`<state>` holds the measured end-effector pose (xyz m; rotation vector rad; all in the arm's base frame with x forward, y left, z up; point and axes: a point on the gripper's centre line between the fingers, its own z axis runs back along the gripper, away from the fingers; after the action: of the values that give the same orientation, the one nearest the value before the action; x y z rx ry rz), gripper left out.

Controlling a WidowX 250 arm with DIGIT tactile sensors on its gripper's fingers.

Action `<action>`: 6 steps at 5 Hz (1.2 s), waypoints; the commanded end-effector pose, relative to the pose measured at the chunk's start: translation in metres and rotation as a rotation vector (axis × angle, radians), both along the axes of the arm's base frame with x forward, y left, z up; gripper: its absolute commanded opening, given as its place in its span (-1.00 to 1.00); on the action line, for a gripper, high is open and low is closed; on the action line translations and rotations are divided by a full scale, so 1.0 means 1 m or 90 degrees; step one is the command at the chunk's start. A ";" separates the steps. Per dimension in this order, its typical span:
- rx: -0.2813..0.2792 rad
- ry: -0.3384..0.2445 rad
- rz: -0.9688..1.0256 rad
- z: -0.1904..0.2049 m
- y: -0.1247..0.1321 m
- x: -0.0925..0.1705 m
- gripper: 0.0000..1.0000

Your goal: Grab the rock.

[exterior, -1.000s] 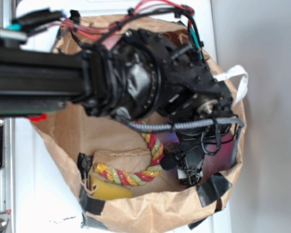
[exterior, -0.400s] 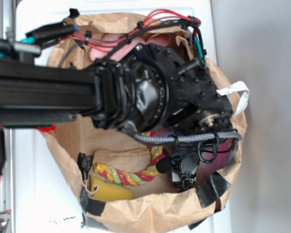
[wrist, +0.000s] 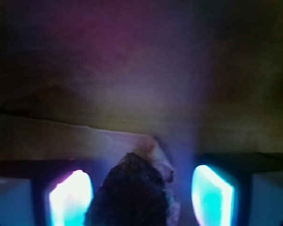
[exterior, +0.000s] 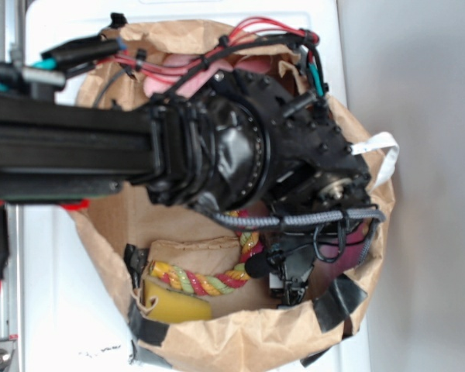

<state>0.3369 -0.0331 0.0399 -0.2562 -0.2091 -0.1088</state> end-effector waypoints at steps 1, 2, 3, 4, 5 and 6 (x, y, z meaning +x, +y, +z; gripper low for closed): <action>0.004 -0.060 0.036 0.039 0.012 0.005 -1.00; 0.003 -0.069 0.058 0.054 0.020 0.003 -1.00; 0.006 -0.081 0.077 0.077 0.034 -0.012 -1.00; 0.021 -0.101 0.069 0.102 0.039 -0.028 -1.00; 0.055 -0.082 0.057 0.129 0.042 -0.041 -1.00; 0.079 -0.066 0.070 0.146 0.046 -0.048 -1.00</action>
<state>0.2839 0.0097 0.1628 -0.1334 -0.2356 -0.0343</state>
